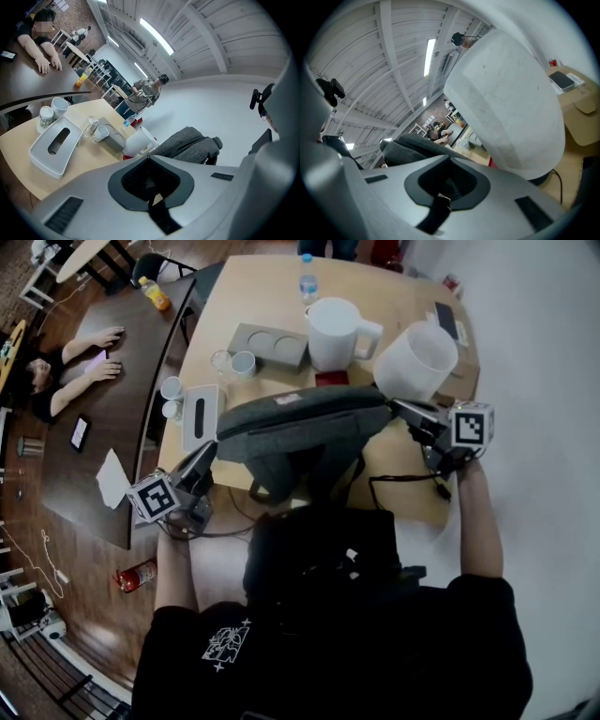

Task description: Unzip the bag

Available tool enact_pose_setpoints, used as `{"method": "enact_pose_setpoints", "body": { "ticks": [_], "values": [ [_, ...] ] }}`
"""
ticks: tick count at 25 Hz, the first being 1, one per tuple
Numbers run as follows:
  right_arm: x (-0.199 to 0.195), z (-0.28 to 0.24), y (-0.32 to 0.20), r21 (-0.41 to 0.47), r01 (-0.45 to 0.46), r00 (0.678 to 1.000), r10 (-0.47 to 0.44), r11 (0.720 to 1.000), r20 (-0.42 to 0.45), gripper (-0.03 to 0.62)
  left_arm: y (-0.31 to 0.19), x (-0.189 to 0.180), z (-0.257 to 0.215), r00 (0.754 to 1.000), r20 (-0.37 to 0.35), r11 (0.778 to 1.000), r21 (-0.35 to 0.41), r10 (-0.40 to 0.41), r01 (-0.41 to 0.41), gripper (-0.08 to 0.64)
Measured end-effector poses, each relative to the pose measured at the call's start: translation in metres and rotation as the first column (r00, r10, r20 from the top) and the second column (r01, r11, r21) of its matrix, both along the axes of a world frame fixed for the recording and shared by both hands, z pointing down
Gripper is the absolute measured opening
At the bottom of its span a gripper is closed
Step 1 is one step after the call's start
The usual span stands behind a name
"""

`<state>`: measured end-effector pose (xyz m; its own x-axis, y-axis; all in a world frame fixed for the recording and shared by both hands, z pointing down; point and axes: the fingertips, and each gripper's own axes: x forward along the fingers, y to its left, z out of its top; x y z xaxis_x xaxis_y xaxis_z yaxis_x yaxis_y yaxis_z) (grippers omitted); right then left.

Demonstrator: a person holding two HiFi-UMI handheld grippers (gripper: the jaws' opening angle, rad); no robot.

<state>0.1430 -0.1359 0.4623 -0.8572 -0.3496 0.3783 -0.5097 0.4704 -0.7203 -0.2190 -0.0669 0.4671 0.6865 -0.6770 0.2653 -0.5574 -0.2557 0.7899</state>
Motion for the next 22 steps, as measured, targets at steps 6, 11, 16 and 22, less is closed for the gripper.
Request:
{"method": "enact_pose_setpoints", "body": {
  "ticks": [6,11,16,22],
  "values": [
    [0.000,0.007,0.000,-0.013,0.004,1.000,-0.004,1.000,-0.002,0.015,-0.001,-0.001,0.005,1.000,0.004,1.000,-0.008,0.000,0.000,0.003],
    [0.003,0.015,0.000,-0.038,-0.009,1.000,0.010,0.999,0.007,0.015,0.000,0.001,0.014,1.000,-0.003,1.000,-0.024,-0.007,0.007,0.003],
    [0.002,0.016,-0.002,-0.020,-0.002,1.000,0.002,1.000,0.001,0.015,-0.001,-0.001,0.019,1.000,0.008,0.999,-0.035,-0.009,0.009,0.003],
    [0.000,0.022,-0.001,-0.017,0.003,1.000,-0.003,1.000,-0.008,0.015,0.000,0.000,0.026,1.000,0.013,0.999,-0.044,-0.011,0.012,0.003]
  ]
}}
